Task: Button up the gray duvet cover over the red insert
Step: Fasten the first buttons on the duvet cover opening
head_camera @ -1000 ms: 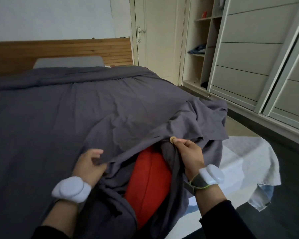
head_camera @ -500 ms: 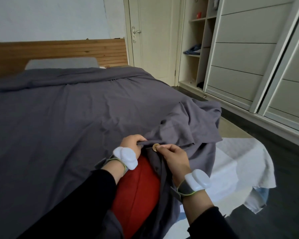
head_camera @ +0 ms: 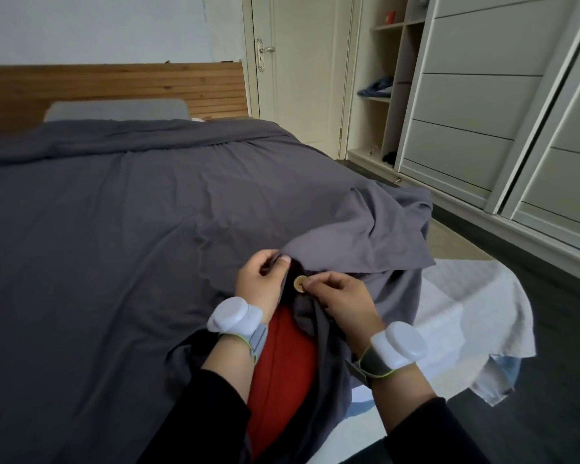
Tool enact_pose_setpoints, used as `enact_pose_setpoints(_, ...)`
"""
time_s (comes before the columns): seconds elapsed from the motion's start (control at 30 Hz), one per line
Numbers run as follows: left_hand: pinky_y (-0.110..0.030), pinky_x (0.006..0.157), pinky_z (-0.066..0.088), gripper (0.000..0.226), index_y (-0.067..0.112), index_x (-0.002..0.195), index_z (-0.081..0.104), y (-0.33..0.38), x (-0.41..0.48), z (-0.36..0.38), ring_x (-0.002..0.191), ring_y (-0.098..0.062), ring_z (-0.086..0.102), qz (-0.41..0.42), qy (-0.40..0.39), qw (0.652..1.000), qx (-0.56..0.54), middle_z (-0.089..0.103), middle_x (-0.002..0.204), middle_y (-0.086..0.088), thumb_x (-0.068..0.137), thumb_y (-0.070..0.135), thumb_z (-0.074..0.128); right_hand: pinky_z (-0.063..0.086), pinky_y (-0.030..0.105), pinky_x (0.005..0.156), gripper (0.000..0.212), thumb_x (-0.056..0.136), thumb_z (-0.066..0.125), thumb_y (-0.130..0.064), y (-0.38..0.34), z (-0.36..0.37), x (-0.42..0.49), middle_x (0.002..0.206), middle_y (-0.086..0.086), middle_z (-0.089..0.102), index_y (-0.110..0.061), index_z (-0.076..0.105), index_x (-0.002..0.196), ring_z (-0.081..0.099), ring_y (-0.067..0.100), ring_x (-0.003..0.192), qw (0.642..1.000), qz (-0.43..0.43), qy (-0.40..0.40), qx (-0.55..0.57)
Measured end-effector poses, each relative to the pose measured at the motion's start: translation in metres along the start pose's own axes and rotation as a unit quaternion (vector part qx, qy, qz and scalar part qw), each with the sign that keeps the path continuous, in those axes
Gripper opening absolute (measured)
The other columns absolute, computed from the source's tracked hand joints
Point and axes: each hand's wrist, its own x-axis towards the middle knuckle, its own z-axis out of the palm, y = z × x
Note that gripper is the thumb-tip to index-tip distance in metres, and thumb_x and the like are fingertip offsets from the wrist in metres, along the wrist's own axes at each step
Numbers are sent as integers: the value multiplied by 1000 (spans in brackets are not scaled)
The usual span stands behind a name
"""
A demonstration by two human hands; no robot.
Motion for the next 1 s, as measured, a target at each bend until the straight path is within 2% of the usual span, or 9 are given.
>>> enact_pose_setpoints(0.1,-1,62,43,14,15,89,64,2,2,1,73,1,60,41,-18,999,17,64,79,6,81,4,63,46,17,71,16,83,70,-16,2,5,0,74,-7,69,-23,68,70,61,4,72,998,-45,3,-45)
enact_pose_setpoints(0.2,-2,69,45,21,14,92,69,4,1,3,70,14,61,82,-47,995,12,67,83,8,79,-2,63,44,19,70,20,84,69,-17,2,5,2,71,-9,65,-25,62,67,57,1,68,994,-85,33,-58)
enact_pose_setpoints(0.33,-9,69,47,11,10,89,73,-3,4,-5,66,9,59,98,-45,993,58,69,77,5,79,9,68,48,23,76,16,87,66,-16,-6,-2,8,76,-9,67,-24,65,73,59,4,74,990,-122,77,-5)
enact_pose_setpoints(0.43,-27,72,51,15,22,88,70,-12,1,-10,75,-7,64,88,-92,975,182,72,81,5,74,29,71,46,24,73,17,89,63,-14,-10,-1,8,79,-4,67,-23,65,75,58,6,74,990,-129,52,35)
enact_pose_setpoints(0.53,-31,73,51,22,31,94,58,-13,-7,-8,82,-13,63,91,-117,956,252,68,91,9,73,33,65,45,16,67,17,90,61,-10,-12,4,6,77,-6,67,-20,64,77,59,0,68,990,-129,25,49)
enact_pose_setpoints(0.67,-19,61,43,4,18,84,57,-7,-5,-4,70,-21,58,92,-69,977,181,65,76,0,81,16,57,46,12,69,17,89,62,-9,-12,5,7,77,-7,69,-20,65,76,62,-2,71,990,-131,35,48)
enact_pose_setpoints(0.83,-2,59,39,17,5,95,70,4,1,-12,76,-10,58,-6,-49,998,32,65,87,-5,89,10,55,49,22,81,15,87,66,-14,-6,4,7,83,-7,72,-24,66,74,66,11,85,991,-118,56,-25)
enact_pose_setpoints(0.9,-6,63,41,13,8,89,68,8,3,-14,81,-14,57,-72,-53,996,-32,63,87,-7,90,13,55,49,18,79,17,84,69,-18,-5,6,6,81,-11,71,-27,66,70,65,11,85,990,-117,49,-64)
enact_pose_setpoints(1.0,-24,75,42,19,16,73,63,9,5,-17,85,-19,57,-126,-40,991,-38,62,81,-5,90,23,56,46,11,71,22,80,73,-17,-7,10,3,74,-16,70,-30,66,64,63,4,77,990,-117,56,-61)
